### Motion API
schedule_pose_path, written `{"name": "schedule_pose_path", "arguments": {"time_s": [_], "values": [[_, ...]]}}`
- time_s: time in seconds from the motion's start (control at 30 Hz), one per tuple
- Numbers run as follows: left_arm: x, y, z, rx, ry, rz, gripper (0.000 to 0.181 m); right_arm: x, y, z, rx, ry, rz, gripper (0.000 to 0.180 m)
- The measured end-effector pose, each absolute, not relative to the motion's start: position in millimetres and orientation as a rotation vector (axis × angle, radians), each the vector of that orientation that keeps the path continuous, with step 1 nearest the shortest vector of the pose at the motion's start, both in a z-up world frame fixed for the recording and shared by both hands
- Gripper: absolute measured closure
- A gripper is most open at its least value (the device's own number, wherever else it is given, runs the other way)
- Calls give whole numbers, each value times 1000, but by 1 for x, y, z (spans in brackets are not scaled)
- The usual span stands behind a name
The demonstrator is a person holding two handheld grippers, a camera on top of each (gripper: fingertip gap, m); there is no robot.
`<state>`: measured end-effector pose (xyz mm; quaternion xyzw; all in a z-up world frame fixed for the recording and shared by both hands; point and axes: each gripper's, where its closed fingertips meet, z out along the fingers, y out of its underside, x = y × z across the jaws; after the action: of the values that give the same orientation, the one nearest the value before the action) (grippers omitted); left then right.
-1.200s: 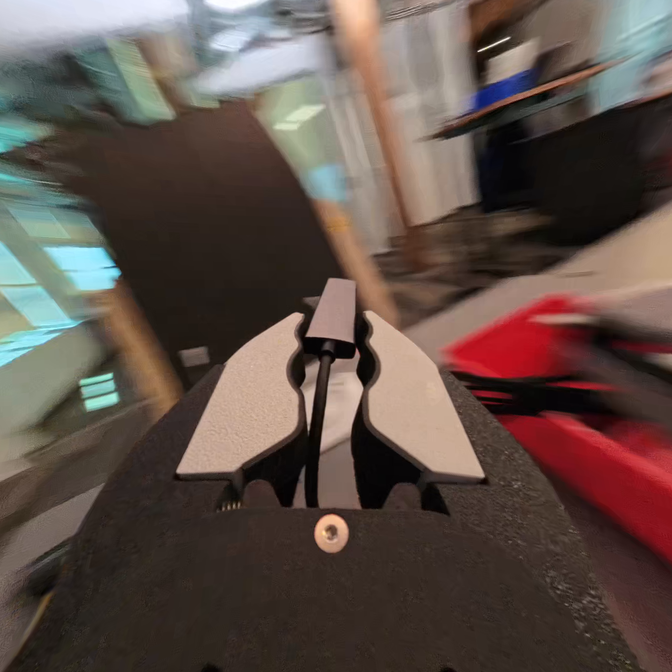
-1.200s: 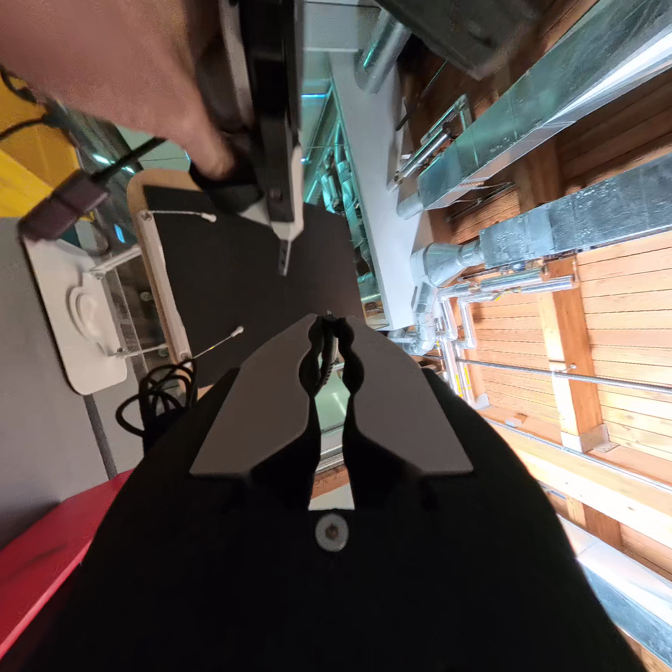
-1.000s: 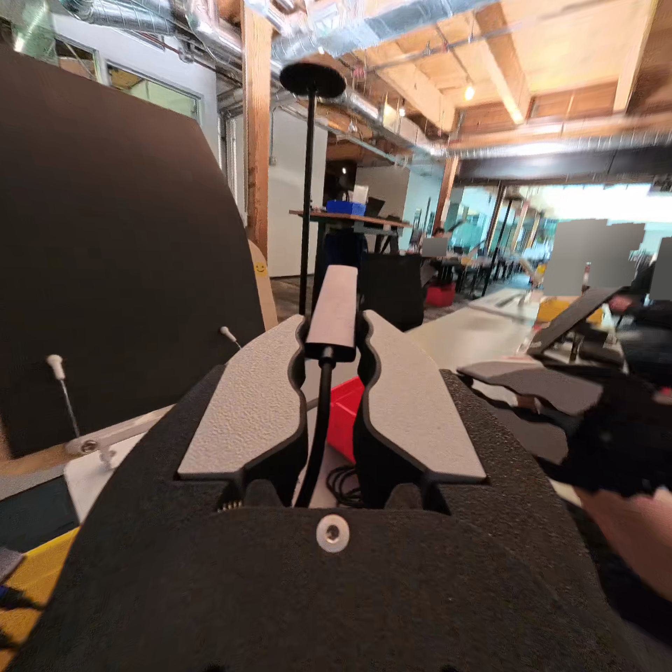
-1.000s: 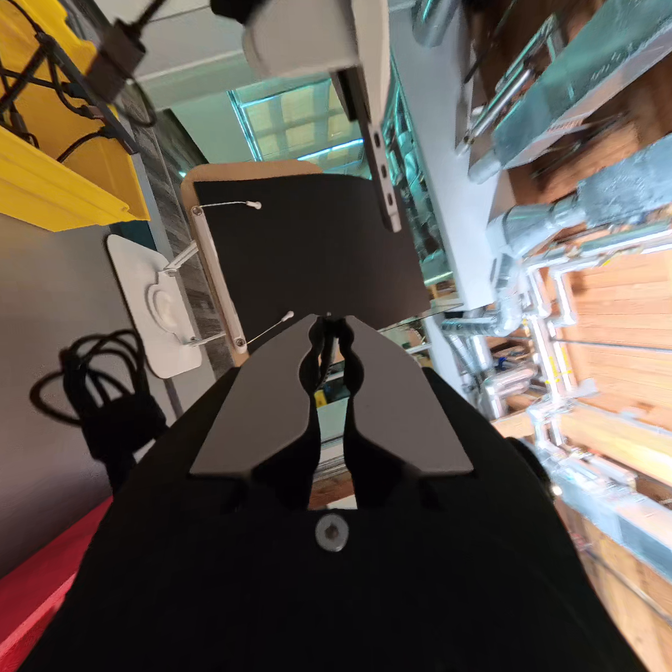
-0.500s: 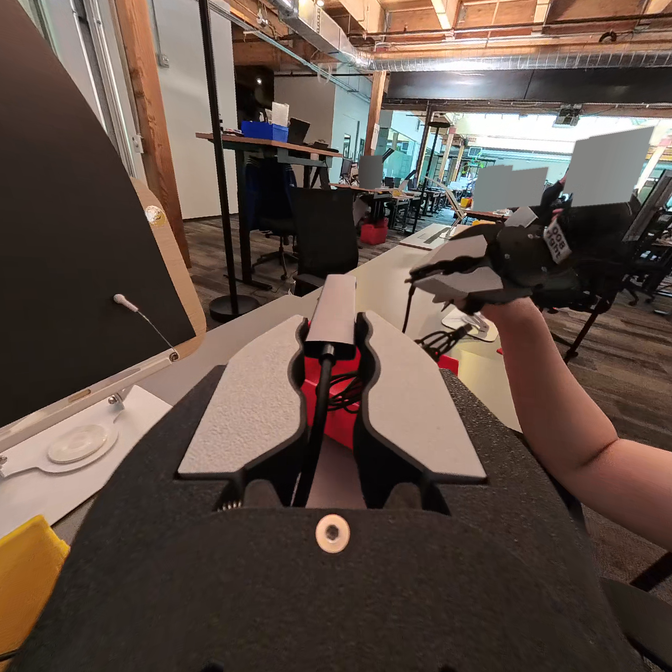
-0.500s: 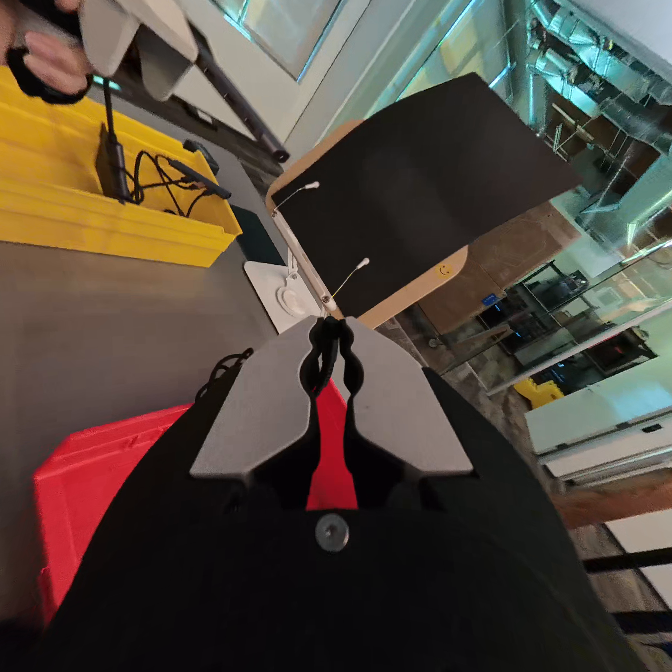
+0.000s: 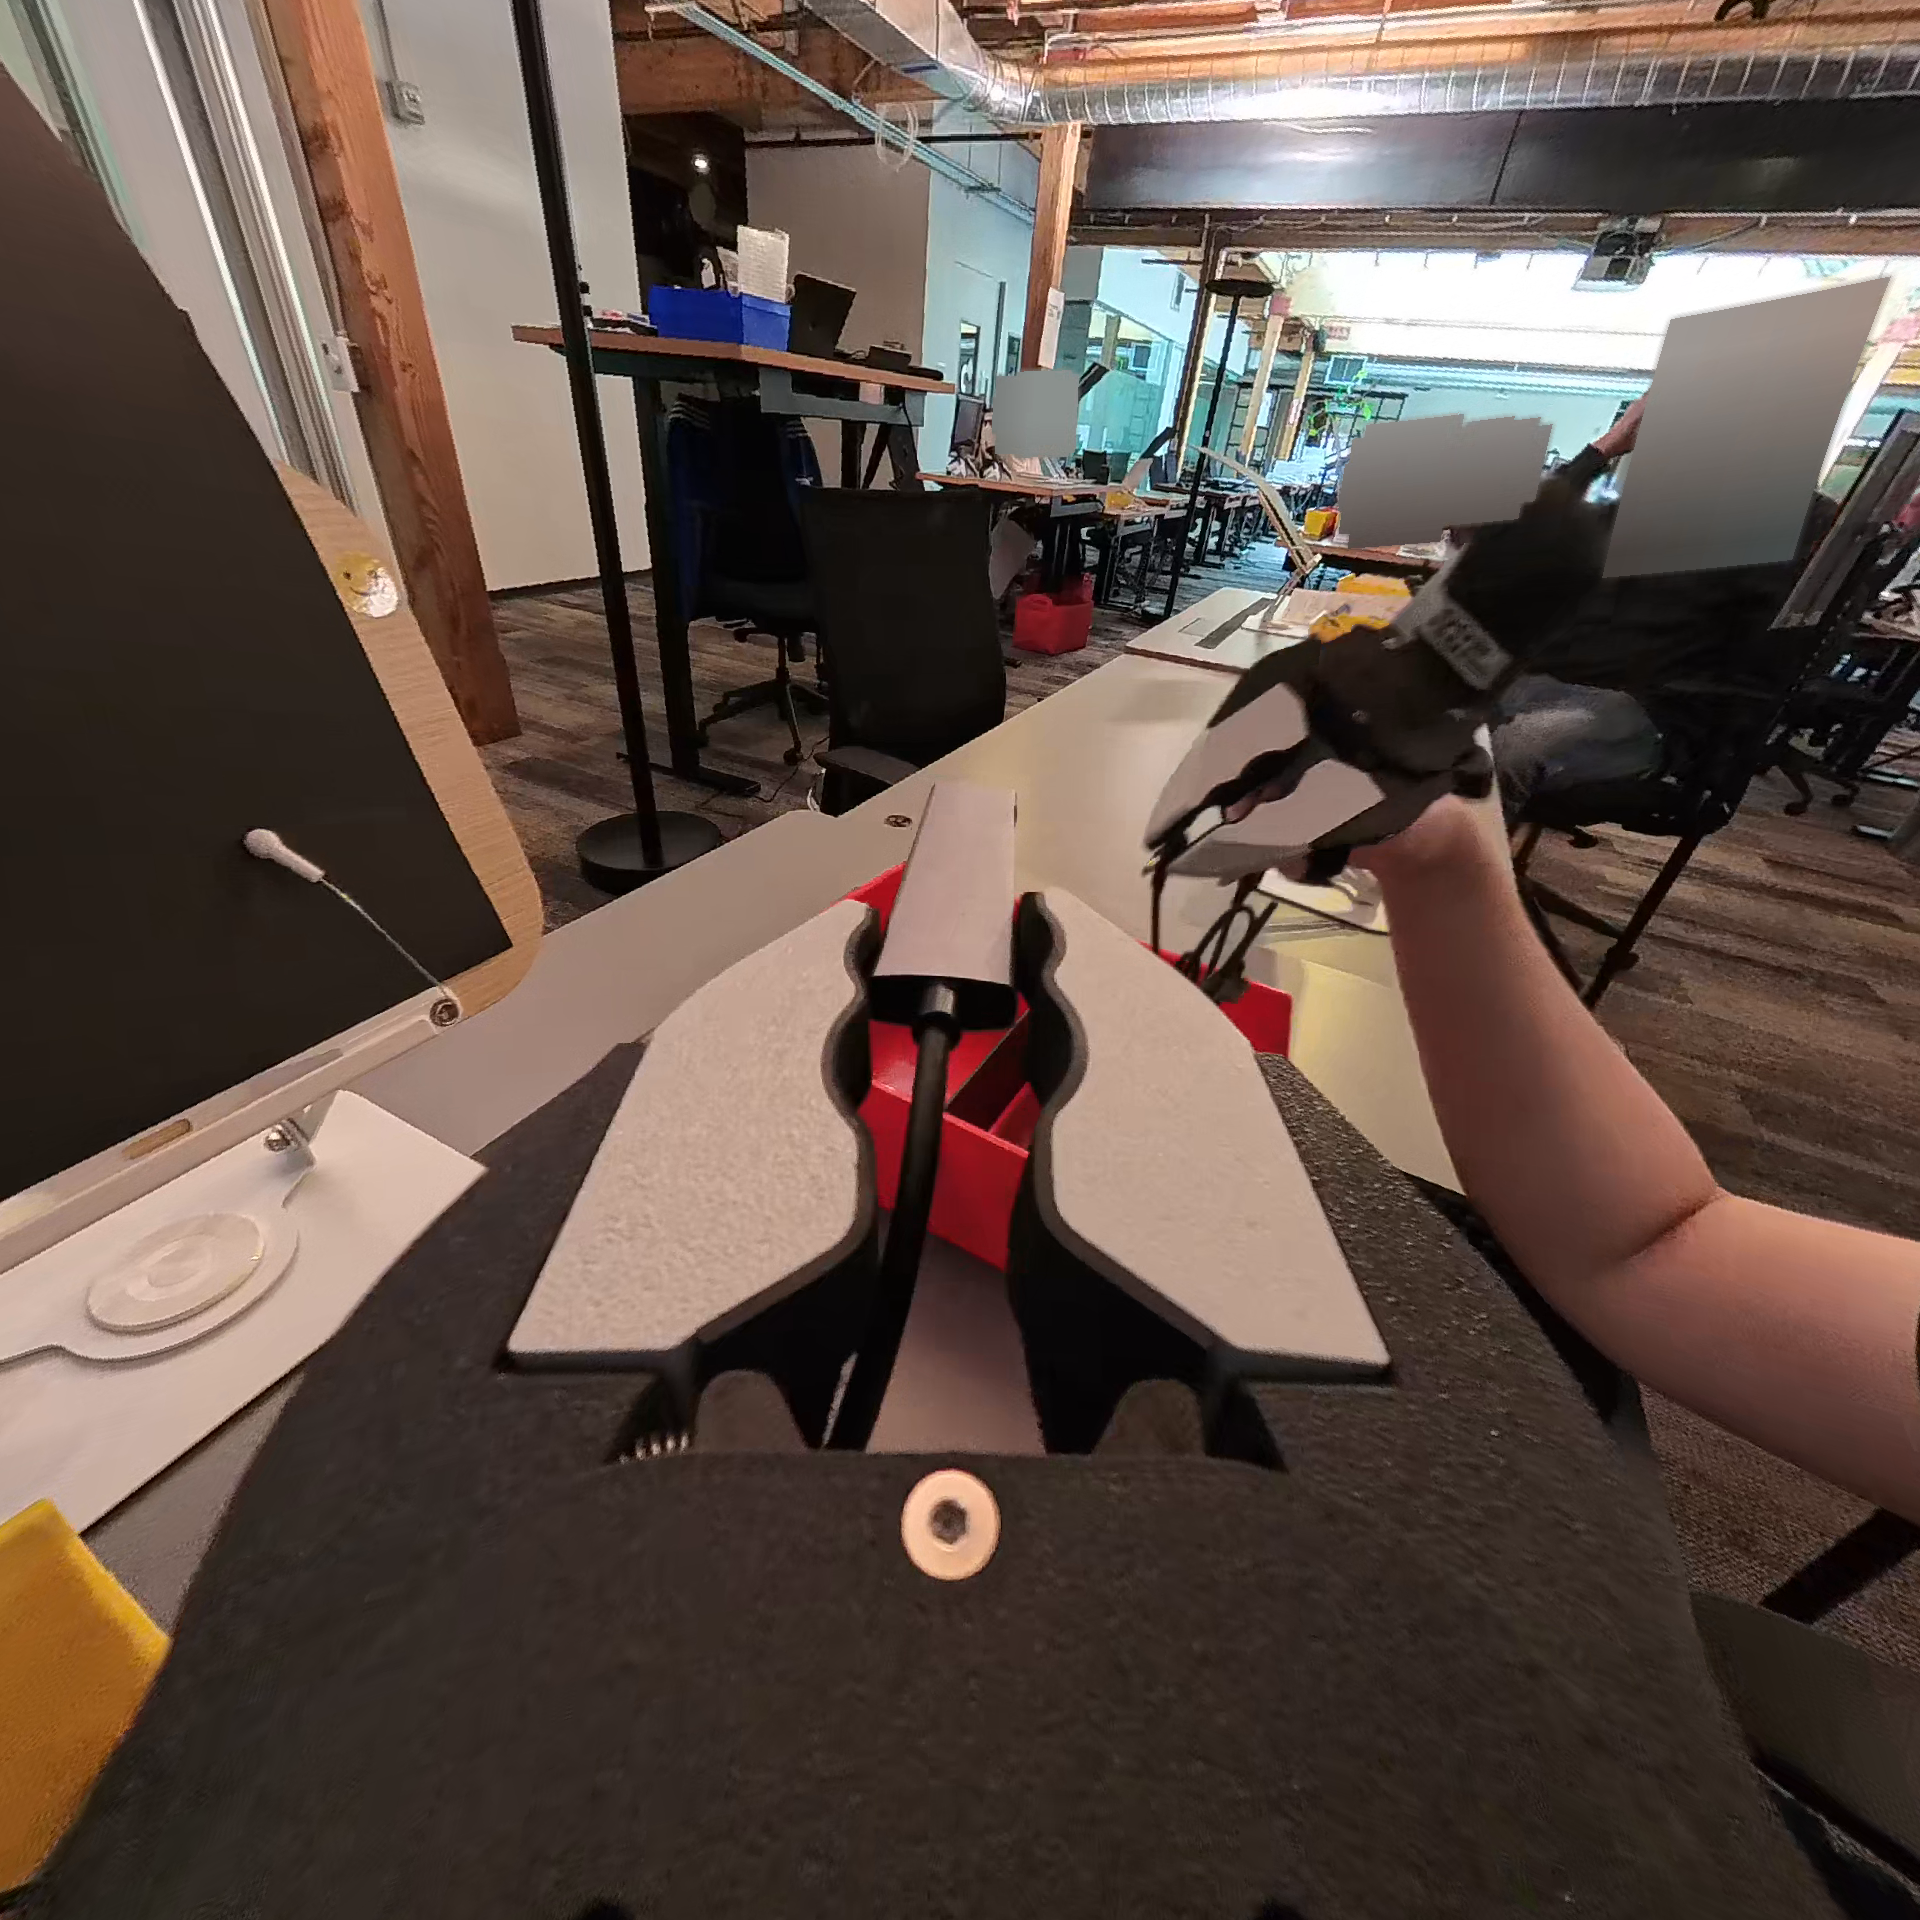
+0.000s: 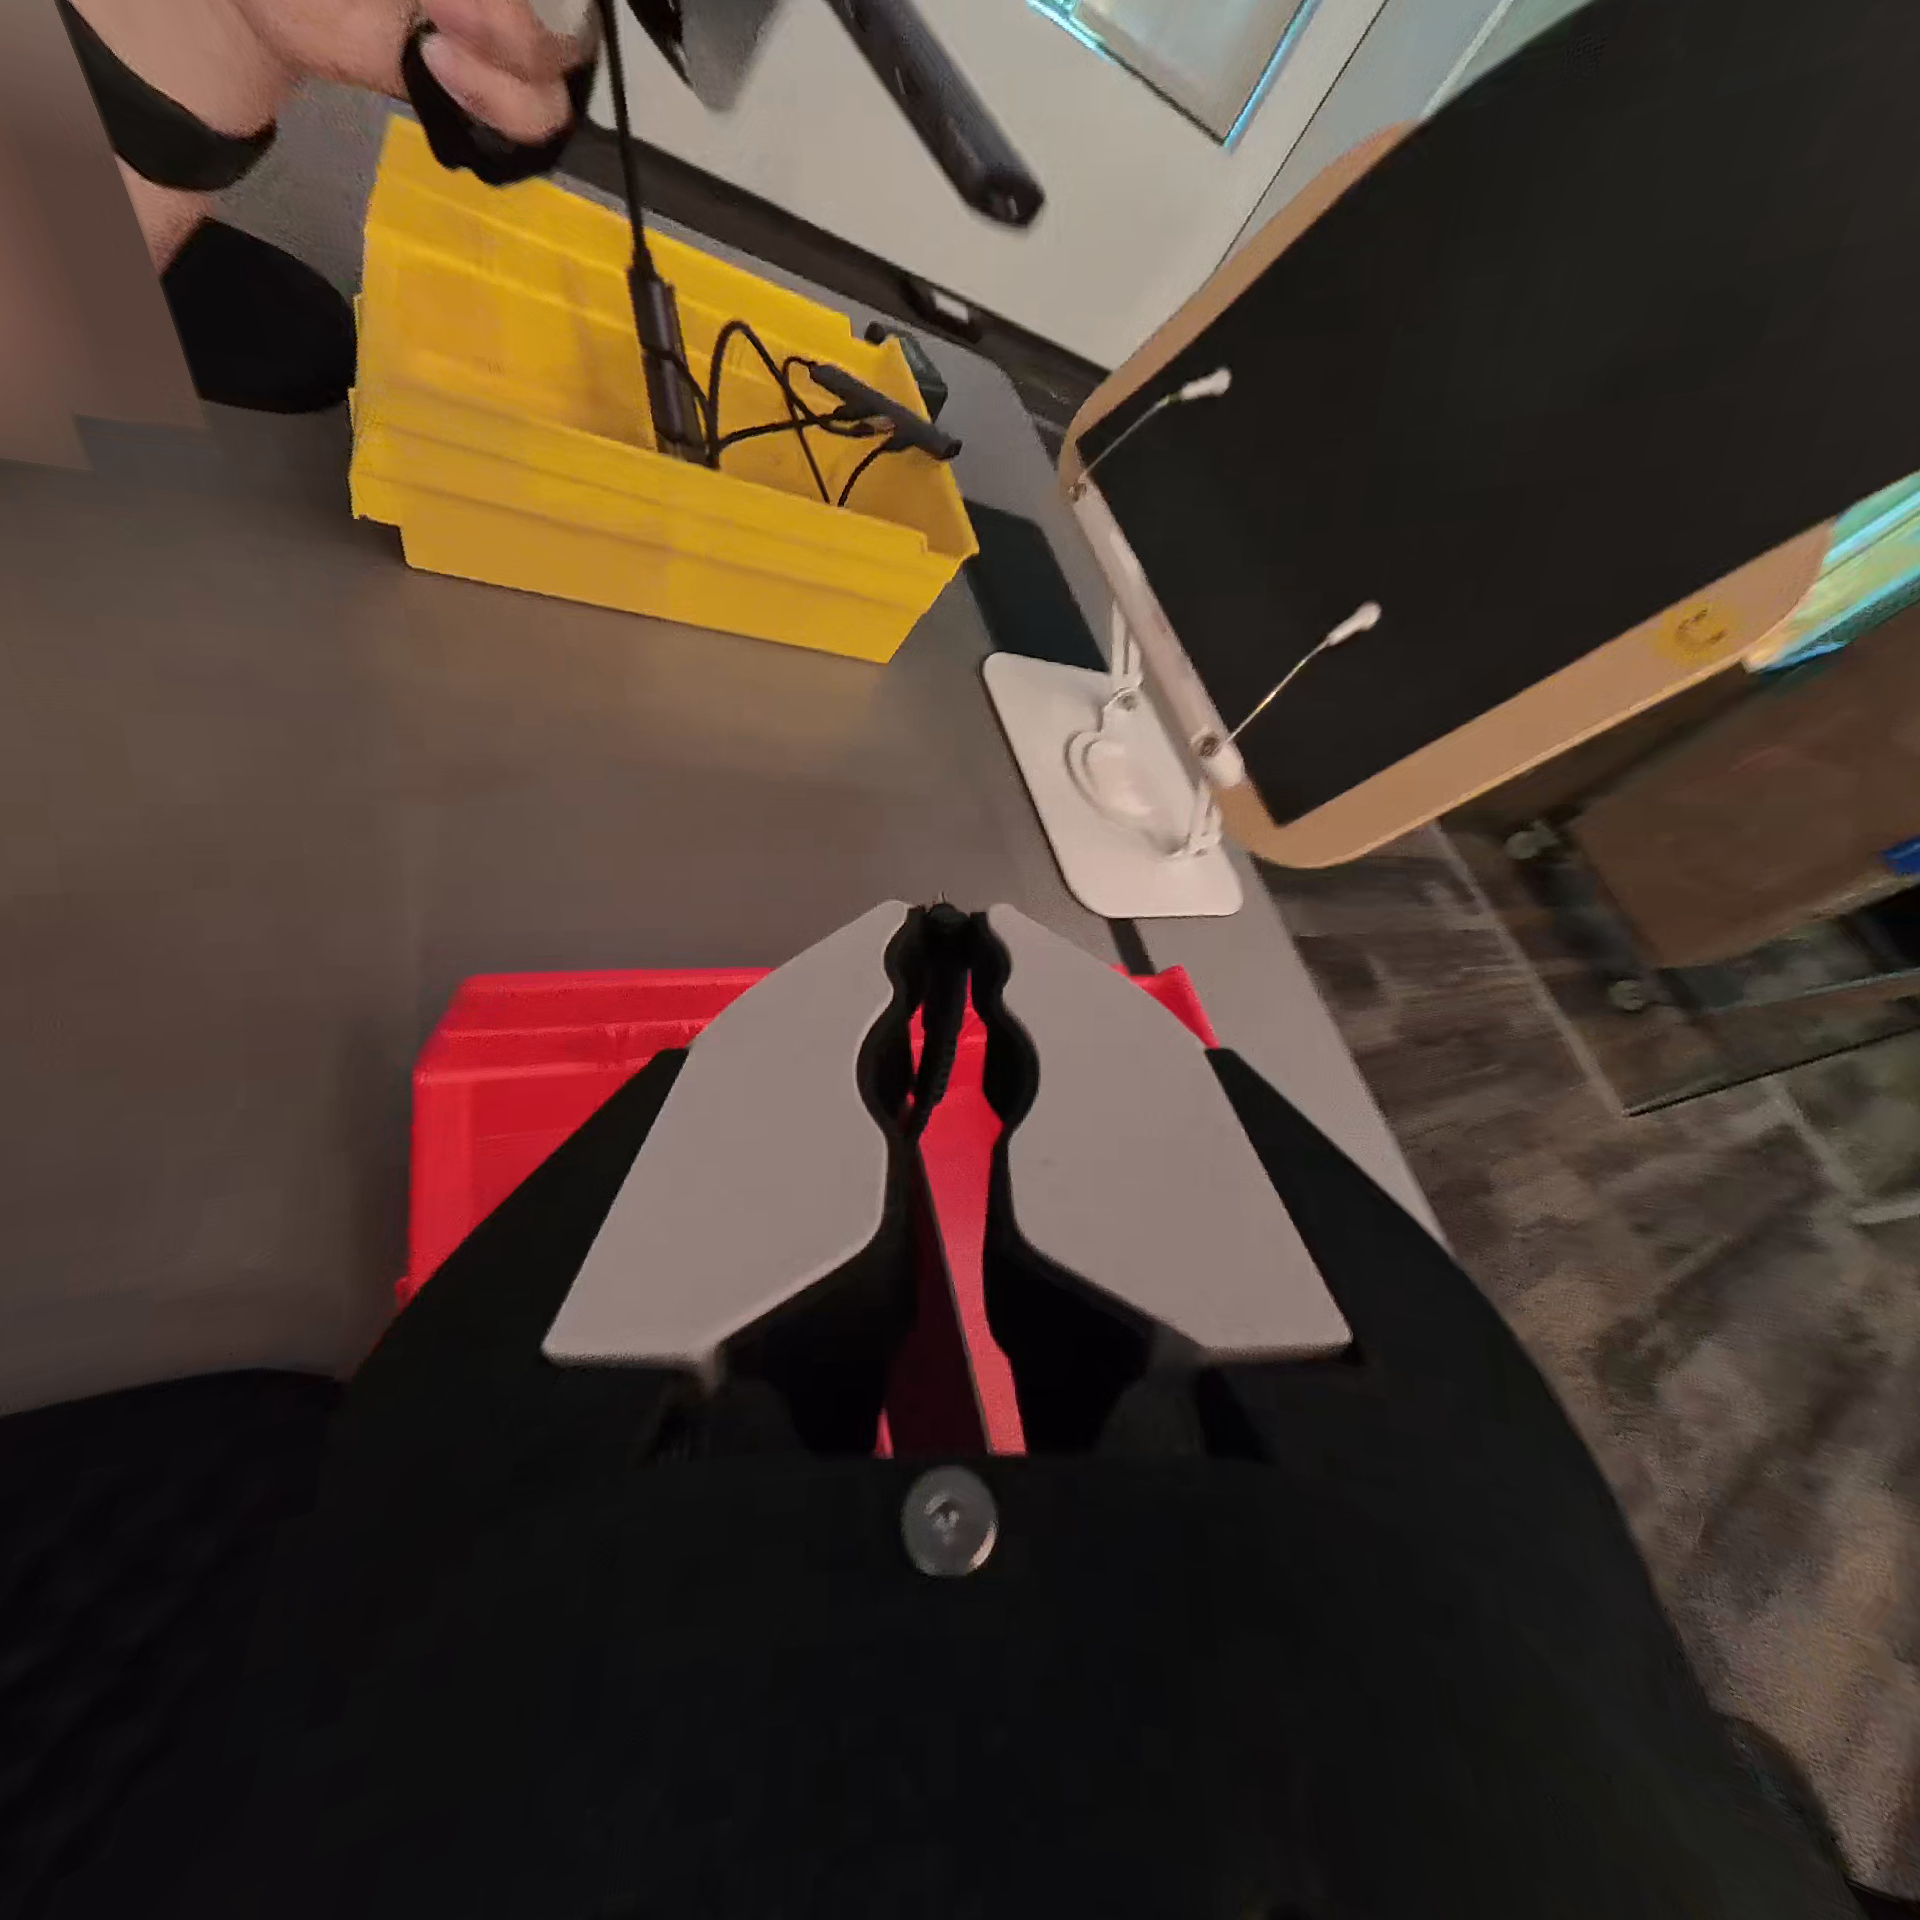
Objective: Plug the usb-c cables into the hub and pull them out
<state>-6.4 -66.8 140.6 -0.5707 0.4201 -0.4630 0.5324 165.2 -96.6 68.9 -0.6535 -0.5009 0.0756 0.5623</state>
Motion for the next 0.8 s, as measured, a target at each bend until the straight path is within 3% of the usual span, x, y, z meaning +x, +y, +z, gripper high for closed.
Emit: {"name": "schedule_pose_path", "arguments": {"time_s": [0.1, 0.23, 0.33, 0.4, 0.5, 0.67, 0.8], "values": [[-4, -70, 139, -1363, 1022, -1113, 156, 166, -94, 36, -1657, -1178, 465, 171], [-4, -71, 137, -1369, 1040, -1115, 156, 198, -77, -29, -1946, -1176, 401, 170], [-5, -72, 137, -1370, 1045, -1134, 156, 197, -79, -34, -1968, -1156, 488, 169], [-4, -74, 136, -1371, 1058, -1162, 156, 196, -81, -31, -1956, -1159, 469, 153], [-2, -77, 133, -1378, 1087, -1221, 156, 202, -74, -5, -1847, -1148, 231, 133], [11, -86, 108, -1425, 1235, -1275, 156, 150, -88, 99, -1411, -1076, 4, 135], [26, -83, 92, -1482, 1263, -1212, 156, 83, -97, 116, -1170, -1218, -319, 136]]}}
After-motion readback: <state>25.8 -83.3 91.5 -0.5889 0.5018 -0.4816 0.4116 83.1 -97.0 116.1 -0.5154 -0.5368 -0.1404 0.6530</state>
